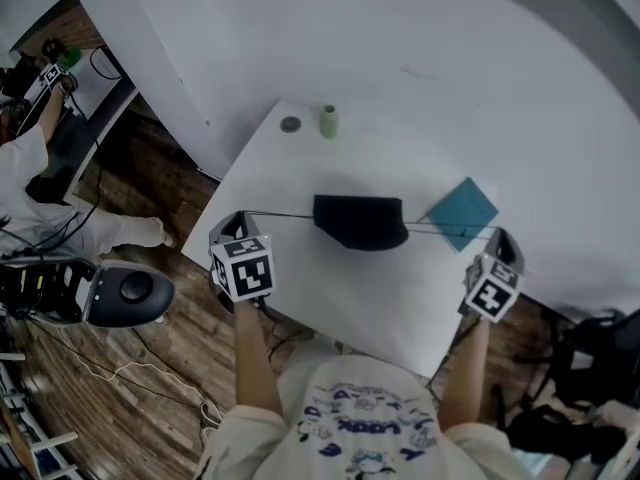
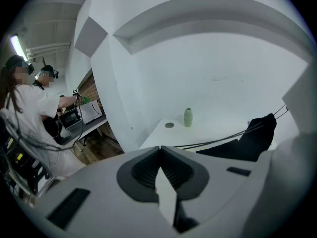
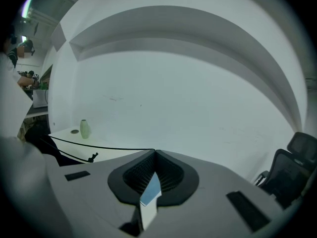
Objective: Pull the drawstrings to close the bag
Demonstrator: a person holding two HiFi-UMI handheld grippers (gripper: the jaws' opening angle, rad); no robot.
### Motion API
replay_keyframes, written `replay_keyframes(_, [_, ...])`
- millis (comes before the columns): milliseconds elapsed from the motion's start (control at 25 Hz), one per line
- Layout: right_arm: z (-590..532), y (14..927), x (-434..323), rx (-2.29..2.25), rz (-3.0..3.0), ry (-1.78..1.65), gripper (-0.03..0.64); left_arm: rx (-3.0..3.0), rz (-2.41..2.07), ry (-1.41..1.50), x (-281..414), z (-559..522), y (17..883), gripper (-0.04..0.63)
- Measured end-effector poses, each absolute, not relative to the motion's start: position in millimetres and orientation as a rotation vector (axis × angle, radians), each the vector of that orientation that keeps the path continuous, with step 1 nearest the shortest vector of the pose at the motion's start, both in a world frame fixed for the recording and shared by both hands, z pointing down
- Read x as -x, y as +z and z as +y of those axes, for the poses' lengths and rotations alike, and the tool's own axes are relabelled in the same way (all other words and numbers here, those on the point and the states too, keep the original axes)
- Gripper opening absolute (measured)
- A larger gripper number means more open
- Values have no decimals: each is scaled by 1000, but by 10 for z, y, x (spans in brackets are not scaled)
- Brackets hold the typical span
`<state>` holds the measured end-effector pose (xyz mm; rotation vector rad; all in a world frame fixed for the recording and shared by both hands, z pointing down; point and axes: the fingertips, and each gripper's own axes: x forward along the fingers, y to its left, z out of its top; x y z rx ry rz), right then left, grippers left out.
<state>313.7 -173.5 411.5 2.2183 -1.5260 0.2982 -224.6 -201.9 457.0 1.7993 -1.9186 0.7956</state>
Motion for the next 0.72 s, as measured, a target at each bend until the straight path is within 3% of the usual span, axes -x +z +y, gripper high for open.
replay_keyframes(320, [-1689, 4493, -3053, -2159, -1574, 442, 3, -1866, -1810, 775, 2031, -2052, 4690, 9])
replay_keyframes(720, [-1710, 4803, -1971, -1839, -1926, 603, 8, -2061, -1623, 783, 1228, -1945, 4744, 11])
